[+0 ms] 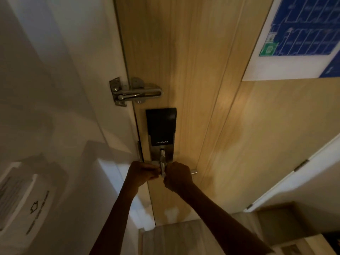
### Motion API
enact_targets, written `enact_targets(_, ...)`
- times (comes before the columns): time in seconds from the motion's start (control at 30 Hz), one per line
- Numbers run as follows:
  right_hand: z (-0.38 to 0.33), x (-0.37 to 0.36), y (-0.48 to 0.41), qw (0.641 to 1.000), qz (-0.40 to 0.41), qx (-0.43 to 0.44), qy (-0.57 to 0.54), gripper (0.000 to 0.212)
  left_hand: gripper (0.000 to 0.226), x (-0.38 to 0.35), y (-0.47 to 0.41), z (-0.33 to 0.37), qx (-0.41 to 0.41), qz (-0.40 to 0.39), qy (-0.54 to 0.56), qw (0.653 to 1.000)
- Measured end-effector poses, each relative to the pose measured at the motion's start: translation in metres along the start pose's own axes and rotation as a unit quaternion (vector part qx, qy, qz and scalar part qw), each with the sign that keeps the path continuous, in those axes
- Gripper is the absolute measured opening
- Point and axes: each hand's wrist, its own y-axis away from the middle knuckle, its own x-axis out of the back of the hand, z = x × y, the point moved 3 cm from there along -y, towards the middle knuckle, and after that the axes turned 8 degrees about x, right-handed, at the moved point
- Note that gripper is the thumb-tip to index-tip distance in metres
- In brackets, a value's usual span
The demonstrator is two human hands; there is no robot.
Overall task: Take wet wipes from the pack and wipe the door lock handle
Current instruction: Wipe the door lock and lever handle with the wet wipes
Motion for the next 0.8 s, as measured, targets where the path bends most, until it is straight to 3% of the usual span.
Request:
enact_targets(0.1,0.007,0.000,-0.007,0.998,-0.065,-0.008,0.013,0.025,0.020,0.000,0.000,0.001,0.005,0.002,0.010,1.000)
enact_targets(0.23,0.006,-0.012,0.005,1.000,0.023,-0.013,-0.004,0.012,0.033,-0.001,-0.003,-0.004,0.015,0.003,0.019,1.000)
enact_targets(0.33,-0.006,-0.013,0.005,0.999,0.034,-0.015,-0.009,0.021,0.032,0.001,-0.006,-0.005,0.022,0.005,0.037,0.999)
enact_targets(0.53,0.040,-0.006,0.020,0.997,0.065,0.001,0.030,0.013,0.037,0.000,-0.005,-0.008,0.036,0.009,0.077,0.996)
enact_targets(0.7,-0.003,-0.010,0.005,0.999,0.039,0.019,0.002,0.017,0.030,0.000,-0.003,-0.003,0.008,0.015,0.019,1.000)
enact_targets(0.8,0.011,-0.008,0.008,0.999,0.024,0.034,0.013,0.020,0.034,0.000,-0.003,-0.002,0.007,0.012,0.021,1.000)
